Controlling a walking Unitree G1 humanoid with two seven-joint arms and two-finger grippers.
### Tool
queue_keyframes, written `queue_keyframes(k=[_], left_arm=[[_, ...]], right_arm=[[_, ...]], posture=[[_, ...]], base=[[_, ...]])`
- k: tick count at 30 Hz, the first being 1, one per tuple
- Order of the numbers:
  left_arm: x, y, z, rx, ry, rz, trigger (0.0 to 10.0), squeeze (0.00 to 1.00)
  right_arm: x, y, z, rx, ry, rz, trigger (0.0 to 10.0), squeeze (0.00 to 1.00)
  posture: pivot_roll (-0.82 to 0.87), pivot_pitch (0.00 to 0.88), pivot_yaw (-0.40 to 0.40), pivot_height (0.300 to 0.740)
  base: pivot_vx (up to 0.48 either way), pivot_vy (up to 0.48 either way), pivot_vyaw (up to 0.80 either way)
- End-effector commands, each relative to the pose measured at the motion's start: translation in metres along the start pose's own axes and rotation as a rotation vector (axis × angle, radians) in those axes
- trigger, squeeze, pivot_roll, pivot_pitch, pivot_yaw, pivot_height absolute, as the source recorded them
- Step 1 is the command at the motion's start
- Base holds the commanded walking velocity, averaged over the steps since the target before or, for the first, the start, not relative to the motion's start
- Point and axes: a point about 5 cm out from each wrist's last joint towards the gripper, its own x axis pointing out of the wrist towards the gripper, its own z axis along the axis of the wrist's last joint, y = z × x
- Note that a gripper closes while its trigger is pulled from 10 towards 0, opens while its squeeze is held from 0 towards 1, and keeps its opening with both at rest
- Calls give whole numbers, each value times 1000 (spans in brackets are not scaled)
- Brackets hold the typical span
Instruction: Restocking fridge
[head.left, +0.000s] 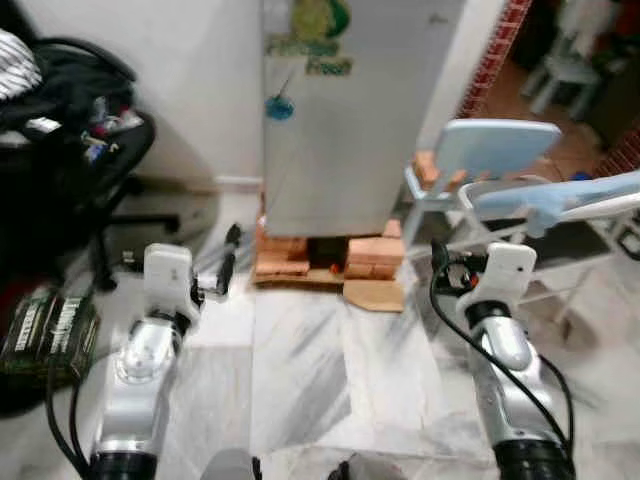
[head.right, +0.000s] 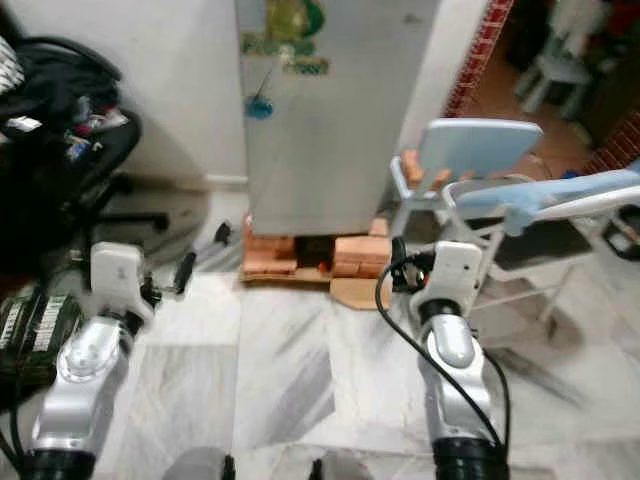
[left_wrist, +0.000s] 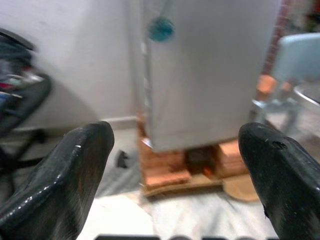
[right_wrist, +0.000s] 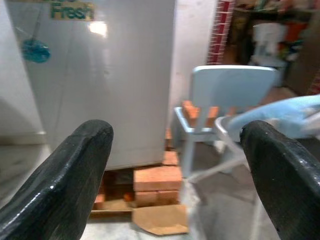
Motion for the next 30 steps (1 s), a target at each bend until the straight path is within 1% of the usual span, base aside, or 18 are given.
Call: queue_keyframes(k=[1,3,7,11,13,16,19,22,27,30], left_arm=[[0,9,5,4,-20,9,10000,0],[1,13,6,-10,-23,24,10000,0],[3,15,9,-16,-30,14,10000,0],[5,17,10,-12,-31,8,10000,0],[2,16,8,-15,-25,3,10000,0],[0,17,4,-28,-10,1,10000,0],[3,15,3,-32,1,-15,10000,0],[7,15,5,-27,-1,-18,10000,0],[9,16,9,-6,-20,-40,10000,0],[8,17,8,-21,-9,-28,10000,0]], right_arm=[[2,12,1,10,-5,41,10000,0],[6,18,7,14,-29,62,10000,0],[9,21,10,9,-39,67,10000,0],[9,19,8,10,-35,60,10000,0],[5,14,6,13,-31,40,10000,0],[4,12,4,11,-28,31,10000,0],[4,10,6,9,-37,15,10000,0],[4,11,7,12,-40,14,10000,0],[4,15,8,15,-45,20,10000,0],[4,15,7,16,-41,21,10000,0]], posture=[[4,29,-81,740],[7,30,-78,740],[7,31,-78,740],[4,35,-73,740],[-6,33,-62,740],[-15,33,-52,740],[-16,34,-46,740],[-17,34,-41,740],[-14,34,-41,740],[-10,37,-46,740]], base=[[0,480,-800],[0,480,-800],[0,446,-800],[332,347,-800],[384,287,-800],[390,279,-731],[390,277,-721],[374,300,-800],[373,303,-800],[405,255,-800]])
